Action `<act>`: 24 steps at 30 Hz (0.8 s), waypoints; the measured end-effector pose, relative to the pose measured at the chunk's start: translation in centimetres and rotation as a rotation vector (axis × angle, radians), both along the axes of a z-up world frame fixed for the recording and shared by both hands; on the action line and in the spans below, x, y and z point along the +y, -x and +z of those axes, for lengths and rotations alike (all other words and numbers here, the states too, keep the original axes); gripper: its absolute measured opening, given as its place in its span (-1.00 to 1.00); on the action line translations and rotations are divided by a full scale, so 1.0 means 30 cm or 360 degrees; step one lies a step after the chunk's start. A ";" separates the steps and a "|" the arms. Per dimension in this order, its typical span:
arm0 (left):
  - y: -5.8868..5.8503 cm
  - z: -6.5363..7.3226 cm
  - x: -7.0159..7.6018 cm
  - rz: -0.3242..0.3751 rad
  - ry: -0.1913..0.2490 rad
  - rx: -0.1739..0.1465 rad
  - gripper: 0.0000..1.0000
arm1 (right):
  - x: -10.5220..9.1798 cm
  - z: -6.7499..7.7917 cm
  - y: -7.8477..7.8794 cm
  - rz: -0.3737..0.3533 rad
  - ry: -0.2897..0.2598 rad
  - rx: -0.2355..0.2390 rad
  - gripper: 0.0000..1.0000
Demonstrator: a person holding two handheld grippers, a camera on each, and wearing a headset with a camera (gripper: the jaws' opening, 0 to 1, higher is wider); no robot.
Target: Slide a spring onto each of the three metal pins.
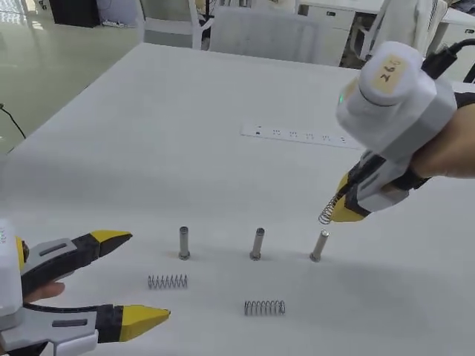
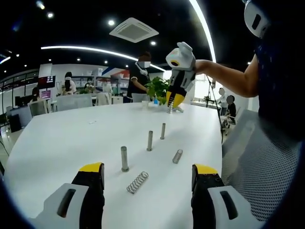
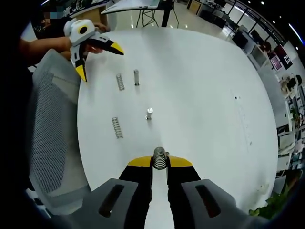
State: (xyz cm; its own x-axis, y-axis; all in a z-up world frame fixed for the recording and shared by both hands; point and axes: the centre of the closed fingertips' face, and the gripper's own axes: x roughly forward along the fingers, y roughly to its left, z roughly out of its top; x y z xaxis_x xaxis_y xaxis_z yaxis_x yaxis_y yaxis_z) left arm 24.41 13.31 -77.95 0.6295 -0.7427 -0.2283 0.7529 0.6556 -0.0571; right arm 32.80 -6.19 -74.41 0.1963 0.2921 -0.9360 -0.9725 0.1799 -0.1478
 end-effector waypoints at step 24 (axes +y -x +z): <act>0.006 -0.014 0.006 0.0027 -0.0008 0.0019 0.48 | -0.036 -0.120 -0.054 -0.0046 0.0085 0.0119 -0.83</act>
